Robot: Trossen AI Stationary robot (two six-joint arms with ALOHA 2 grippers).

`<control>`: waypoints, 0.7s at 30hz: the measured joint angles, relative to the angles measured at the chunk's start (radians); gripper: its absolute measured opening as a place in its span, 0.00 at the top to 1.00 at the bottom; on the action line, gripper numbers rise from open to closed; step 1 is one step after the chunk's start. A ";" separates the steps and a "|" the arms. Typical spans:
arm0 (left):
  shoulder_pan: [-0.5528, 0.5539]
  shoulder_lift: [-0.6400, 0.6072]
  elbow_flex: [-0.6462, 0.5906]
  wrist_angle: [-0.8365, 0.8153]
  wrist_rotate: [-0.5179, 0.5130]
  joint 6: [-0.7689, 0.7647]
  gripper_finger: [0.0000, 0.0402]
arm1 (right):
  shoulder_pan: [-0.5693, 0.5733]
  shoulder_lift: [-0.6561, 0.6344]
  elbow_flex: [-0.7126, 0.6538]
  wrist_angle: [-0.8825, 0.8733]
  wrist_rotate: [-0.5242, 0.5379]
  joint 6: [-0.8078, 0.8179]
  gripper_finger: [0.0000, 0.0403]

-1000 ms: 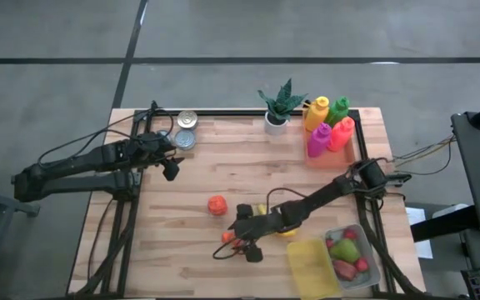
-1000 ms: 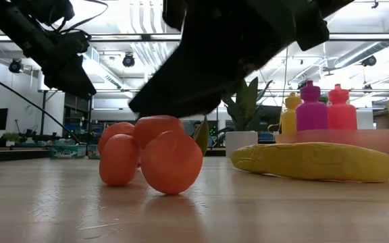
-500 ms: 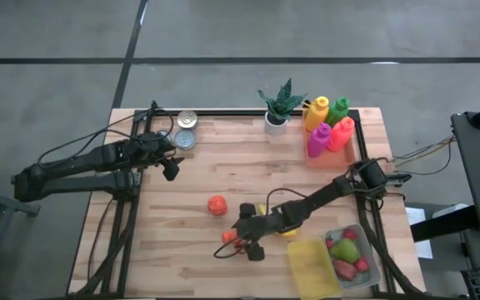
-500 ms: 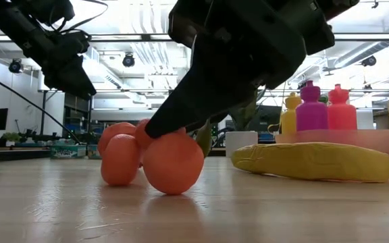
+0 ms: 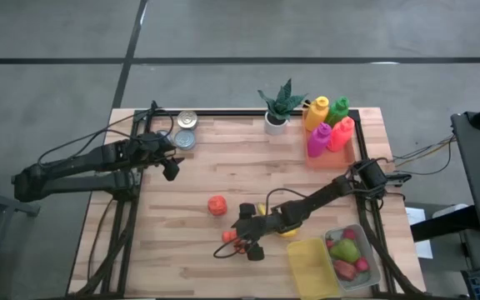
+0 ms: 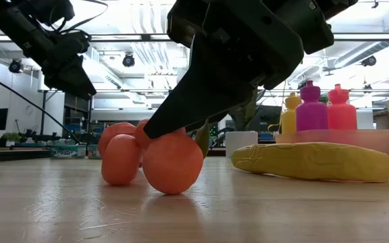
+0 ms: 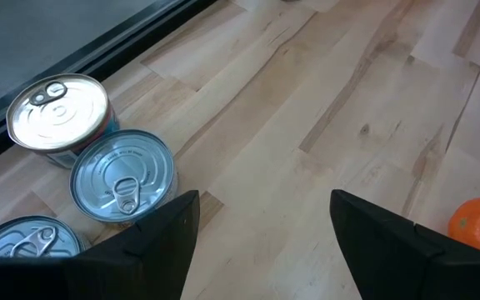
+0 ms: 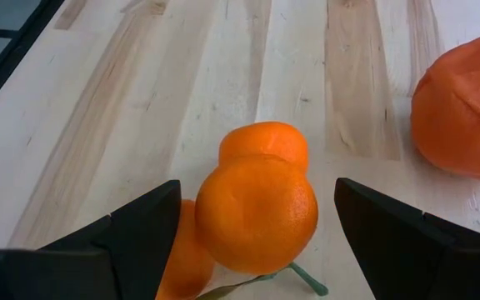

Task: Pick & Place Food Item
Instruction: Put the tangerine into the gray bin

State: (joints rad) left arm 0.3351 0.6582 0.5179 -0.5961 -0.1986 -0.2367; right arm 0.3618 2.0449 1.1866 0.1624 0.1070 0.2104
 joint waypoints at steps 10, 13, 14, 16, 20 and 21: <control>0.000 0.000 0.000 0.000 0.000 0.000 0.31 | 0.000 0.000 0.003 -0.004 -0.002 -0.001 0.42; 0.000 0.000 0.000 0.000 0.000 0.000 0.31 | 0.000 0.001 0.003 -0.004 -0.002 -0.001 0.48; 0.000 0.000 0.000 0.000 0.000 0.000 0.31 | 0.000 0.001 0.003 -0.004 -0.002 -0.001 0.50; 0.000 0.000 0.000 0.000 0.000 0.000 0.31 | 0.000 0.001 0.003 -0.004 -0.002 -0.001 0.53; 0.000 0.000 0.000 0.000 0.000 0.000 0.31 | 0.000 0.001 0.003 -0.004 -0.002 -0.001 0.54; 0.000 0.000 0.000 0.000 0.000 0.000 0.31 | 0.000 0.001 0.003 -0.004 -0.002 -0.001 0.54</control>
State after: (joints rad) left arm 0.3352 0.6582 0.5179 -0.5961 -0.1986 -0.2367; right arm 0.3622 2.0460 1.1892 0.1589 0.1051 0.2096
